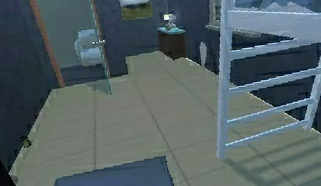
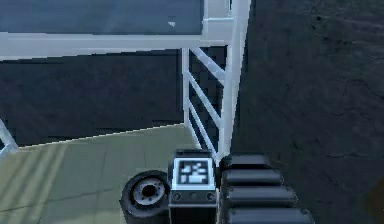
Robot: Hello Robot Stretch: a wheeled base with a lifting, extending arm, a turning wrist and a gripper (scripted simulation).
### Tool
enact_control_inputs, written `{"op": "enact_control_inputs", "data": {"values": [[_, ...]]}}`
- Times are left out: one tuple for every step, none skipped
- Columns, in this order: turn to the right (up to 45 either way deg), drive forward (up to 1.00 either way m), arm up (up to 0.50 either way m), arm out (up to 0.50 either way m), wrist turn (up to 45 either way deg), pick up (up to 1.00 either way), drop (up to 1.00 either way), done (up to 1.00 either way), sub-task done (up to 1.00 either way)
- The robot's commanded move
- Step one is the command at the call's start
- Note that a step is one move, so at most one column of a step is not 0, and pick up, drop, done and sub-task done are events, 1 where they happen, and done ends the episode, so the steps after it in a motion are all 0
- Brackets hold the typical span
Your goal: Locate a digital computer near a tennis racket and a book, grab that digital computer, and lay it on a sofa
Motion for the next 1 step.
{"op": "enact_control_inputs", "data": {"values": [[-3.0, 0.00, 0.00, 0.00, 0.0, 0.00, 0.00, 0.00, 0.00]]}}
